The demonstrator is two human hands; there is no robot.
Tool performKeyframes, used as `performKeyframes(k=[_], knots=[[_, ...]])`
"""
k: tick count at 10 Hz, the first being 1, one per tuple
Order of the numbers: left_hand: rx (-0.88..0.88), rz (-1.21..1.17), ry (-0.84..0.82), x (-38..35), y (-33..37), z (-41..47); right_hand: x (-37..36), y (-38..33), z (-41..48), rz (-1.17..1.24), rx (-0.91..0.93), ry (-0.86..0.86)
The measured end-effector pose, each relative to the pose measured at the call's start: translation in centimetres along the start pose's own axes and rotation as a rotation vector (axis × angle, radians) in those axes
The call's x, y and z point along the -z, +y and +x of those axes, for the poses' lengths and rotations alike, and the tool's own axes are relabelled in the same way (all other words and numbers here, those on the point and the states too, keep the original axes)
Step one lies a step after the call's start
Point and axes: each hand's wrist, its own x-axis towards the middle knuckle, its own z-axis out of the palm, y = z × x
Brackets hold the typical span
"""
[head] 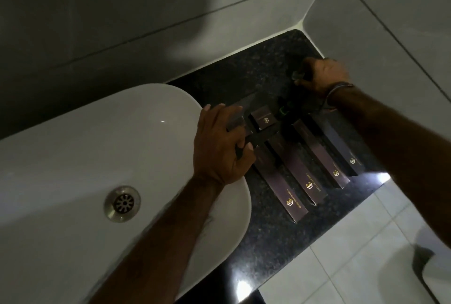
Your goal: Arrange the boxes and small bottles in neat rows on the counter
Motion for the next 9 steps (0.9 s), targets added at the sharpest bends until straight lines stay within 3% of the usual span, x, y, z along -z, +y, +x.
performKeyframes(k=[3,9], knots=[[0.006,-0.004,-0.006,0.2,0.3,0.0,0.6,1.9,-3.7,0.032,0.028,-0.216],[0.0,0.018,-0.008,0.3,0.1,0.1,0.1,2.4,-4.8,0.084,0.004,-0.062]])
